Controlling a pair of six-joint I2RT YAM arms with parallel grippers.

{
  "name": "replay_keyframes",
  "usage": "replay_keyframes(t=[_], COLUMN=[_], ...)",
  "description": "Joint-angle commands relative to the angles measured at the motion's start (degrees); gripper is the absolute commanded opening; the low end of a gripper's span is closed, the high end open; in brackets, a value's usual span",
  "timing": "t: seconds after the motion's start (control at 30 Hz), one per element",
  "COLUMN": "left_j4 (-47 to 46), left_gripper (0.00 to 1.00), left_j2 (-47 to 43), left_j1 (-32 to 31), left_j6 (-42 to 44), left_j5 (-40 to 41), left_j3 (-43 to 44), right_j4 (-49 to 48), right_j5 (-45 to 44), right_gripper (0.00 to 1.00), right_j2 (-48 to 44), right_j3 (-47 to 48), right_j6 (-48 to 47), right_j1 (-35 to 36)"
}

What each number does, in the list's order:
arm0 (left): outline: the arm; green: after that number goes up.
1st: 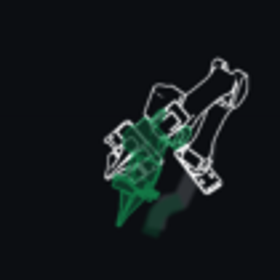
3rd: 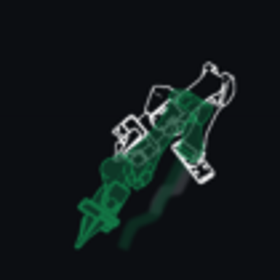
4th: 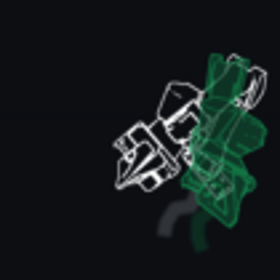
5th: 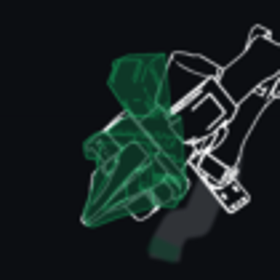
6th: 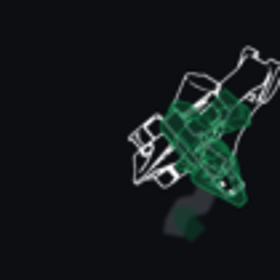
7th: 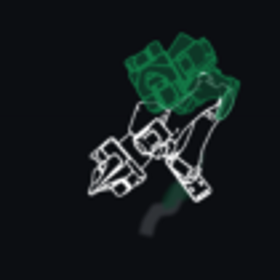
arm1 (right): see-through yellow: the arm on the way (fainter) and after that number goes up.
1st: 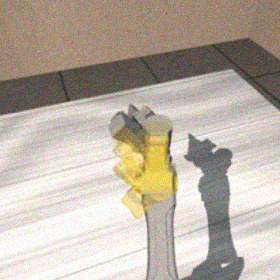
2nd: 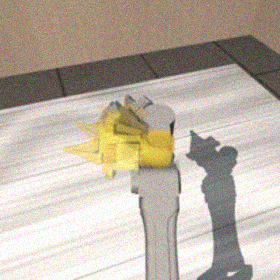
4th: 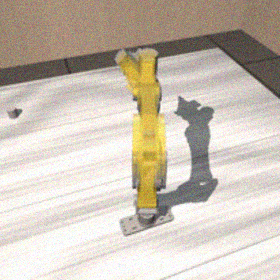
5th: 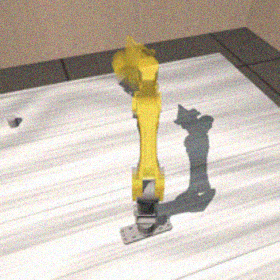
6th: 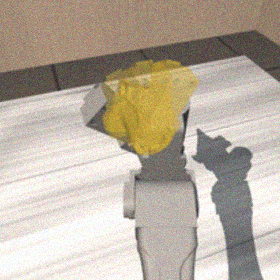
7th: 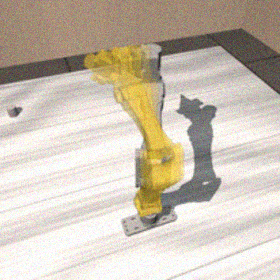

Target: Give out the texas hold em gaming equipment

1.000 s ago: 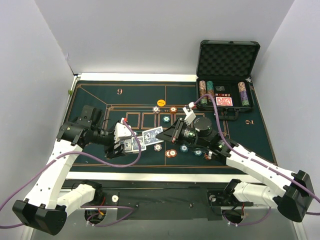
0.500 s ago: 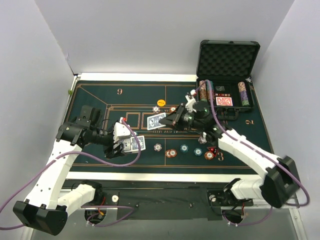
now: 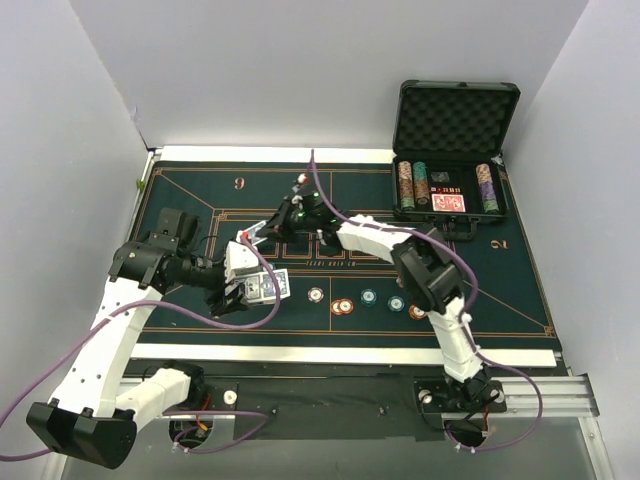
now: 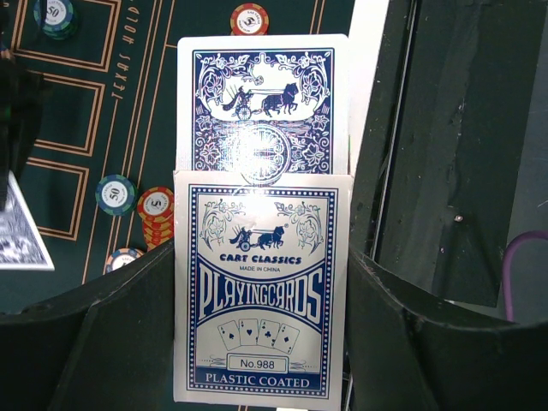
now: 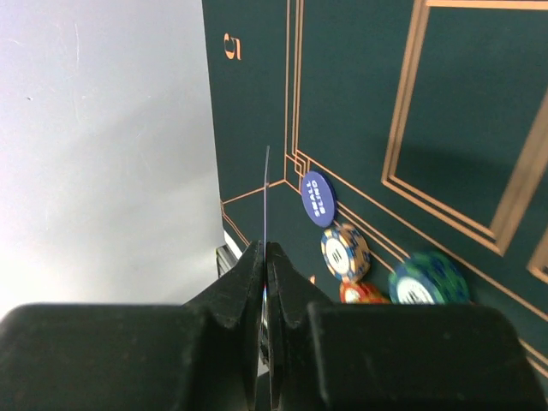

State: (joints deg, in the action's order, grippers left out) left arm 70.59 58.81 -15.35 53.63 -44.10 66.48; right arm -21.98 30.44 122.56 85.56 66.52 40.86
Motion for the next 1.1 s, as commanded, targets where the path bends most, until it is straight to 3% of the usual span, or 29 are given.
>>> replay_keyframes(t=[0.0,0.23,0.47,0.53,0.6,0.83,1.07], left_j4=[0.78,0.78,0.96,0.96,1.04,1.31,1.22], left_gripper=[0.38,0.38,0.38,0.38,0.38,0.38,0.38], left_j2=[-0.18,-0.89,-1.32,-1.33,-1.24,-1.41,-1.5], left_j1=[0.68,0.76,0.85,0.85,0.85,0.85,0.85], left_j6=[-0.01,-0.45,-0.98,-1.07,-1.16,-1.16,-1.16], left_j5=[-3.01,-2.92,-2.57,-2.66,-2.66,-2.4,-2.13], left_j3=[2.87,2.95,3.13,3.22,3.31,3.22,2.69], right_j4=[0.44,3.51,11.85,13.53,14.5,19.51,30.67], right_j5=[-0.11,-1.87,-7.49,-7.85,-7.76,-8.55,-11.88], right_gripper=[0.0,0.0,0.0,0.04,0.11,0.51,0.69], right_j2=[6.7,17.35,21.66,22.19,22.28,20.44,14.12], right_j3=[10.58,23.75,27.64,27.99,27.91,28.08,25.28], right_j6=[1.15,1.96,-2.53,-3.68,-4.47,-7.71,-13.95], right_j1=[2.38,4.4,5.28,5.28,5.28,5.37,4.76])
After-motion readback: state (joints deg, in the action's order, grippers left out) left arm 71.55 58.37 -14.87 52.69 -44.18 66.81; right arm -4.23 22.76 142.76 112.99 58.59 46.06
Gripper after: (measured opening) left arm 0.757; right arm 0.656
